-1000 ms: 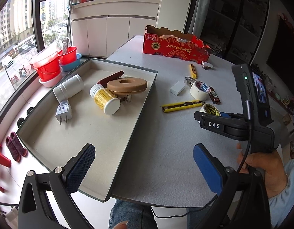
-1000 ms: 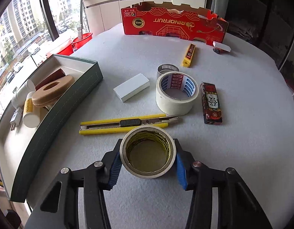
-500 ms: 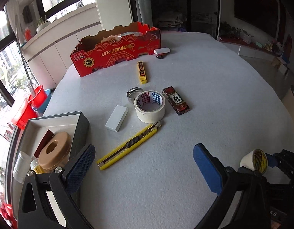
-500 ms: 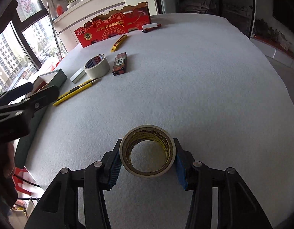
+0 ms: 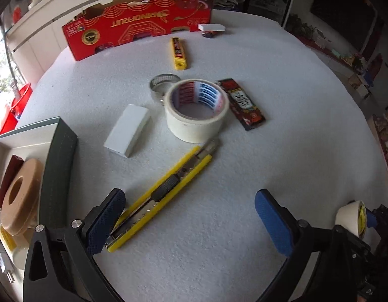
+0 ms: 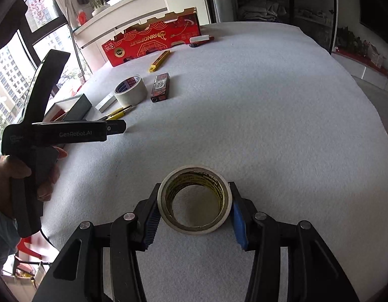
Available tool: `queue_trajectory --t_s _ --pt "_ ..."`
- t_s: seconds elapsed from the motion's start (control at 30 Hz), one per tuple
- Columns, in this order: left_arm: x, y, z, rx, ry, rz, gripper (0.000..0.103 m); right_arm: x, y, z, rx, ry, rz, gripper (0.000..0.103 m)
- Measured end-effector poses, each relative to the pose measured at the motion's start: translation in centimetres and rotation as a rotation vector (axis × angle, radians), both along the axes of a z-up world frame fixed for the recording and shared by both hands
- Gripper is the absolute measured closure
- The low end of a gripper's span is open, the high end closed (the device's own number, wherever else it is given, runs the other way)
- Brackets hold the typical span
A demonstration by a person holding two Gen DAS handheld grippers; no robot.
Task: Organize rigid objects
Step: 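Lift the tape roll with right tool while left tool grasps the yellow box cutter, then lift the box cutter with left tool while right tool carries the tape roll toward the tray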
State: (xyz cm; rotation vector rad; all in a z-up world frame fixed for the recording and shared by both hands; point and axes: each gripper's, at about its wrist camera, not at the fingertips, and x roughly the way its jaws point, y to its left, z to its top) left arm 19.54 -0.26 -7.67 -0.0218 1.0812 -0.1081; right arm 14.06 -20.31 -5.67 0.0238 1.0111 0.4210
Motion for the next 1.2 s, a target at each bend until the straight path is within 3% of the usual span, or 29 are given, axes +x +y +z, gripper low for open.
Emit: queue_trajectory --t_s 0.07,0.13,0.23,0.37,0.43,0.63,0.8,0.9,0.97,1.0,1.03,1.2 --pt "-1.4 -2.2 0.1 -0.024 -0.014 -0.103 0.0 0.0 0.0 0.0 0.004 0.001 -0.002 0.053" --pt "-2.3 -3.2 0.6 -0.006 -0.045 -0.122 0.0 0.0 0.1 0.0 0.001 0.001 0.002 0.053" --pt "-1.9 -2.8 1.4 0.037 -0.078 -0.052 0.0 0.0 0.0 0.0 -0.002 0.002 0.008 0.053" --pt "0.0 -0.6 0.3 0.001 -0.01 0.067 0.0 0.0 0.0 0.1 0.006 0.003 0.004 0.053" --pt "-0.1 -0.8 -0.2 0.058 -0.018 0.077 0.001 0.0 0.0 0.1 0.005 0.002 0.003 0.053" --pt "-0.9 -0.8 -0.6 0.052 -0.075 0.116 0.0 0.0 0.0 0.1 0.006 0.004 -0.003 0.053" --pt "-0.5 -1.1 -0.5 0.053 -0.046 0.158 0.002 -0.2 0.4 0.2 -0.024 -0.005 -0.009 0.053" --pt "-0.6 -2.2 0.2 0.05 -0.057 0.115 0.027 -0.3 0.2 0.3 -0.037 -0.007 -0.051 0.053" --pt "-1.0 -3.0 0.7 0.052 -0.065 0.075 0.07 -0.7 -0.2 0.6 -0.047 -0.034 -0.082 0.053" --pt "-1.2 -3.3 0.8 0.046 -0.067 0.06 0.082 -0.9 -0.5 0.9 -0.04 -0.041 -0.088 0.053" --pt "-1.4 -3.4 0.8 0.045 -0.065 0.057 0.086 -1.1 -0.7 1.1 -0.033 -0.042 -0.088 0.053" --pt "-4.0 -3.5 1.4 -0.006 -0.081 0.074 0.086 -1.5 -1.5 1.9 -0.014 -0.03 -0.095 0.053"
